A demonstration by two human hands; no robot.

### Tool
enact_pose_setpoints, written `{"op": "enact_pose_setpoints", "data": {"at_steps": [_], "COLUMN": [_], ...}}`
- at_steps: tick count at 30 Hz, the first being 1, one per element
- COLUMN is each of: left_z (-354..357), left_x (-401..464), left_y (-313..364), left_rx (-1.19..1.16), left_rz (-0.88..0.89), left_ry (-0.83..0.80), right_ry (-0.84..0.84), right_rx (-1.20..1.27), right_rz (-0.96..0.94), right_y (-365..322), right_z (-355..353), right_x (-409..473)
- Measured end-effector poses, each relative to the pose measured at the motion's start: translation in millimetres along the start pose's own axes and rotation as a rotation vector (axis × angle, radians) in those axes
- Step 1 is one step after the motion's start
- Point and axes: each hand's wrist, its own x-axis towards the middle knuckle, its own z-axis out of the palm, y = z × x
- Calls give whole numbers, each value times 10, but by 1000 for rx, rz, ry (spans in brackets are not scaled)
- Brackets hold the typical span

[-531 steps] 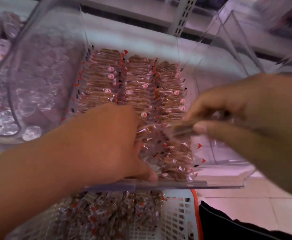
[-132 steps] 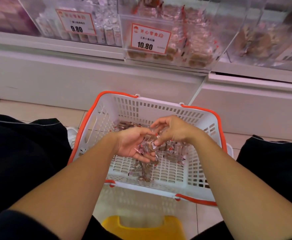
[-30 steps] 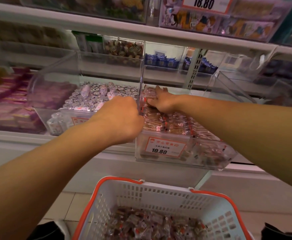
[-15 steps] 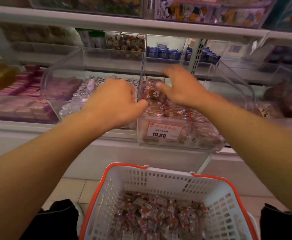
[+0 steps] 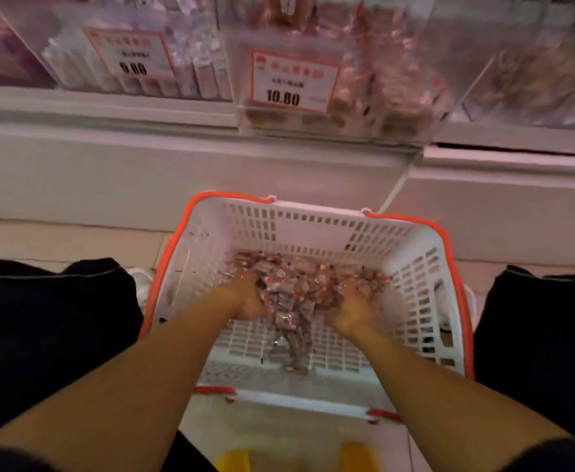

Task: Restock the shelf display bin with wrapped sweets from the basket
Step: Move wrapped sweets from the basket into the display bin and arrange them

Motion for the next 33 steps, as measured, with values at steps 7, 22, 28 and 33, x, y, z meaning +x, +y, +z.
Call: {"op": "enact_pose_setpoints", "data": {"at_steps": [7,22,28,33], "left_z": [672,1154,951,802], "left_x": [600,854,635,493], "left_y": [-56,167,188,159], "left_rx": [-662,-1039,-700,-925], "left_rz": [-393,-364,-393,-394], "left_ry": [260,181,140,15], "right_ry": [43,169,-62,-540], "right_rx": [445,784,1305,1344], "right_rz": [333,370,494,526], "right_y": [134,-88,-25,37], "right_z": [-28,479,251,86], "right_x": [532,454,308,117]}}
